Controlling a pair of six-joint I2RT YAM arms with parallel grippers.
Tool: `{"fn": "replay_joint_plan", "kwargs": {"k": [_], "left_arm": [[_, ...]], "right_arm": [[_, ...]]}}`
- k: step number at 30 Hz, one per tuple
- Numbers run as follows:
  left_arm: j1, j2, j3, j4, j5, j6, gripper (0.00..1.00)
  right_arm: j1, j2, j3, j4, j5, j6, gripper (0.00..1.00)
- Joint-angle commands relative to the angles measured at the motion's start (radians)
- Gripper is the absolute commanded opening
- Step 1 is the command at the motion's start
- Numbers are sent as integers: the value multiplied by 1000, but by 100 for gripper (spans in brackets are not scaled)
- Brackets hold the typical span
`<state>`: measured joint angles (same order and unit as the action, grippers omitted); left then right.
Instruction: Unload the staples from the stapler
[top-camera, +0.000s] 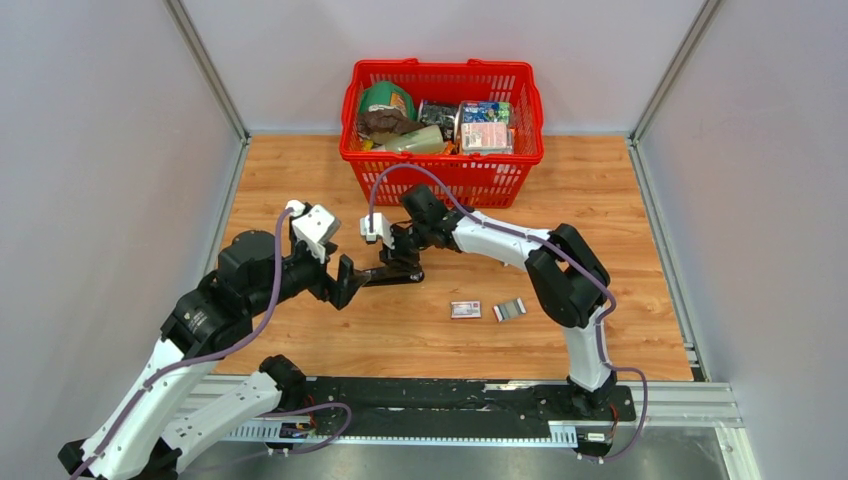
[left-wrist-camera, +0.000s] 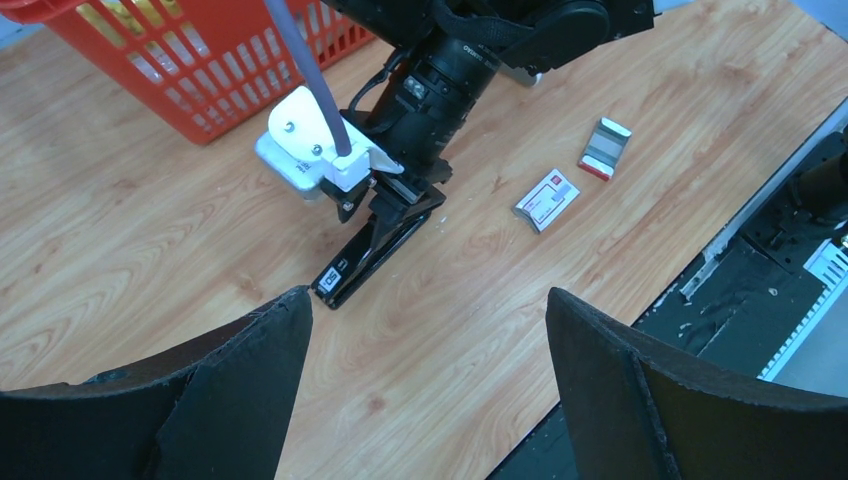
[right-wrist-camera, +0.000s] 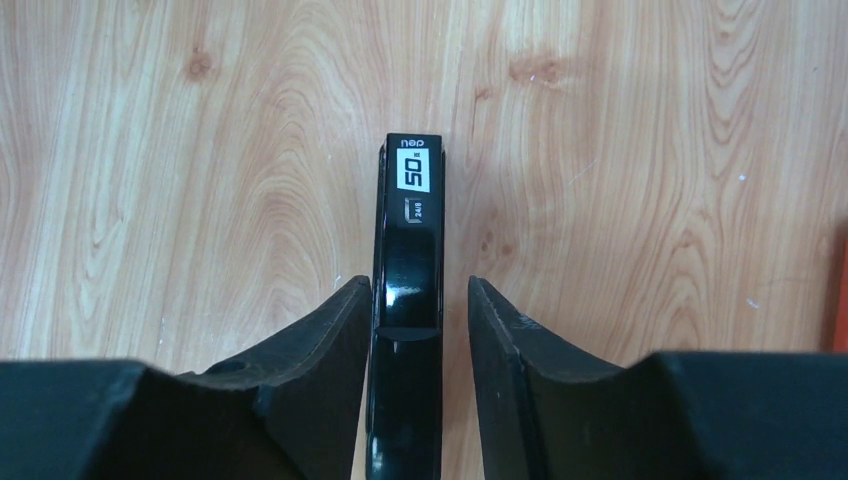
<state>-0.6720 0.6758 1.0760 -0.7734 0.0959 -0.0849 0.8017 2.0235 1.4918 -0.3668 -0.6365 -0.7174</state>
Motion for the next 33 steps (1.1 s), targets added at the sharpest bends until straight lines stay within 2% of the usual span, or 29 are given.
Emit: {"fn": "replay_joint_plan", "kwargs": {"k": [1,6,9,10,15,17,21,26,33], "left_arm": [[-1,-9,-8,26,30,16,94],[-1,-19,-2,23,42,22,94],[-1,-30,-4,25,34,30,94],[-1,-35,-8,29,31,31,94],[-1,-36,-19,52,13,45,95],[-1,-27,-21,66,11,53,95],[-1,5,-22,89,13,60,95],[-1,36,-25,126,54,56,95],[-1,85,-22,146,71,63,95]], "right_arm": [[5,-35,36,54,-11,-24,45],[2,-123,-25,127,64,19,50],[-13,-227,-93,222,135,136,54],[-16,-265,-113,247,203,195,57],[-18,-370,-120,112,453,366,66],[-22,-417,-151,69,538,403,66],[-45,-525,-249,58,743,513,66],[-105,-621,-364,45,932,653,71],[-252,-626,-436,-35,946,829,70]]}}
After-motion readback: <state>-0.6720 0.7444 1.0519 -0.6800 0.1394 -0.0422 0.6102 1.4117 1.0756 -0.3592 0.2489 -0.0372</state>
